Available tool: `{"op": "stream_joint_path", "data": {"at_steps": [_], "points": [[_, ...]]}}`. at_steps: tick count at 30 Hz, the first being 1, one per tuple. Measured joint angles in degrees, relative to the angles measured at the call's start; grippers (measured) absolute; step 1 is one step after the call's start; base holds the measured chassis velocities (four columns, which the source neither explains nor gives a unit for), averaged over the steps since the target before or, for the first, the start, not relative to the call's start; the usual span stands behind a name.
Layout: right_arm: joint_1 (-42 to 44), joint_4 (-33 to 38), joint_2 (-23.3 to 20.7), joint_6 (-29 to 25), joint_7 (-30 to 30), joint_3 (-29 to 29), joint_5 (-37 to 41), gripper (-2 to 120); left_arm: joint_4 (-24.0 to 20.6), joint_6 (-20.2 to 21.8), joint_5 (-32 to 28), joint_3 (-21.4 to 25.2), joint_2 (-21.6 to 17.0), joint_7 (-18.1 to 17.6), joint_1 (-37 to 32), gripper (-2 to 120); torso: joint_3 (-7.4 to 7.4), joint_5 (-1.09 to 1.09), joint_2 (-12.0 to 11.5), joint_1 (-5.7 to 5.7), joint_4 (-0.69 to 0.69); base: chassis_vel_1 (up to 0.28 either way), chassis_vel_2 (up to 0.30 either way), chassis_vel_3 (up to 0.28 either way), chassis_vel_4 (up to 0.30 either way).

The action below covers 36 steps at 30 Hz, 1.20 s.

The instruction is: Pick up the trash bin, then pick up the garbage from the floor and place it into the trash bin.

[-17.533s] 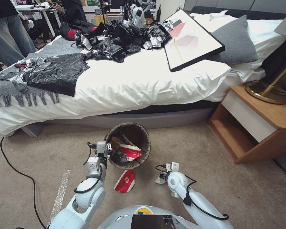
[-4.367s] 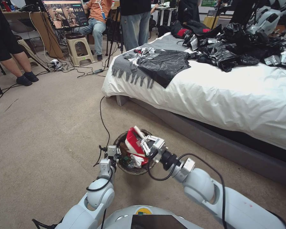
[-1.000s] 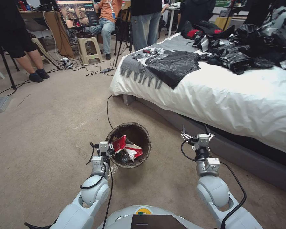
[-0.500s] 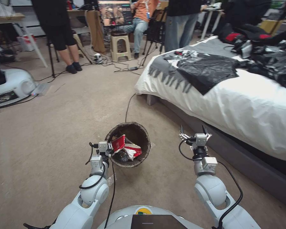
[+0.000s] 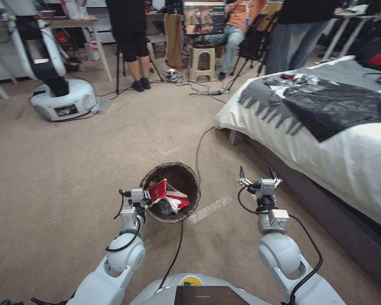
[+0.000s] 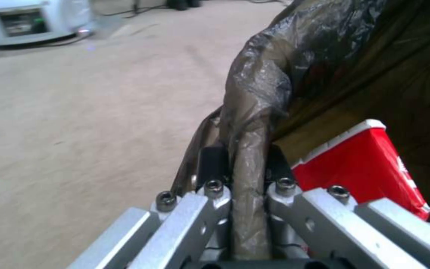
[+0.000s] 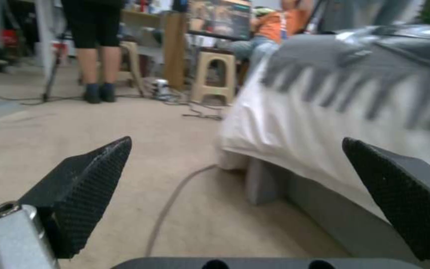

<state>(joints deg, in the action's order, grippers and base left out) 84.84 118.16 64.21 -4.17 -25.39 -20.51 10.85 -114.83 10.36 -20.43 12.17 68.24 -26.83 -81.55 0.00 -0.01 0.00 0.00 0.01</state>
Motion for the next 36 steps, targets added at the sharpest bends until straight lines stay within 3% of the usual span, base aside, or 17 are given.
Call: {"op": "stream_joint_path", "data": {"at_steps": [18,23,28,31,36], "points": [[-0.05,0.47,0.45,0.33,-0.55,0.07,-0.06,100,0.0,-0.04,0.52,-0.38,-0.02,-0.03,0.23,0,0.0,0.01,0.0,0.0,0.03,0.118,0.121,0.127,0.127],[-0.19,0.22,0.75,0.37,-0.61,0.18,-0.19,100,-0.67,-0.03,0.62,-0.42,-0.08,-0.01,0.18,0,0.0,0.01,0.0,0.0,-0.03,0.019,0.032,0.029,0.038],[-0.37,0.08,1.03,0.43,-0.68,0.32,-0.26,100,-1.57,0.3,0.42,-0.04,-0.26,-0.25,0.14,0,0.0,0.01,0.0,0.0,-0.01,0.0,0.0,0.0,0.0],[-0.49,0.04,1.17,0.53,-0.75,0.41,-0.26,100,-2.58,1.13,-0.68,-0.02,-0.56,-0.55,0.16,0,0.0,0.0,0.0,0.0,0.0,0.0,0.0,0.0,0.0],[-0.77,-0.02,1.35,0.67,-0.92,0.74,-0.22,100,-4.98,5.37,-7.73,-0.69,-1.81,-2.38,1.0,0,0.0,0.01,0.0,0.0,-0.01,0.0,0.0,0.0,0.0]]}}
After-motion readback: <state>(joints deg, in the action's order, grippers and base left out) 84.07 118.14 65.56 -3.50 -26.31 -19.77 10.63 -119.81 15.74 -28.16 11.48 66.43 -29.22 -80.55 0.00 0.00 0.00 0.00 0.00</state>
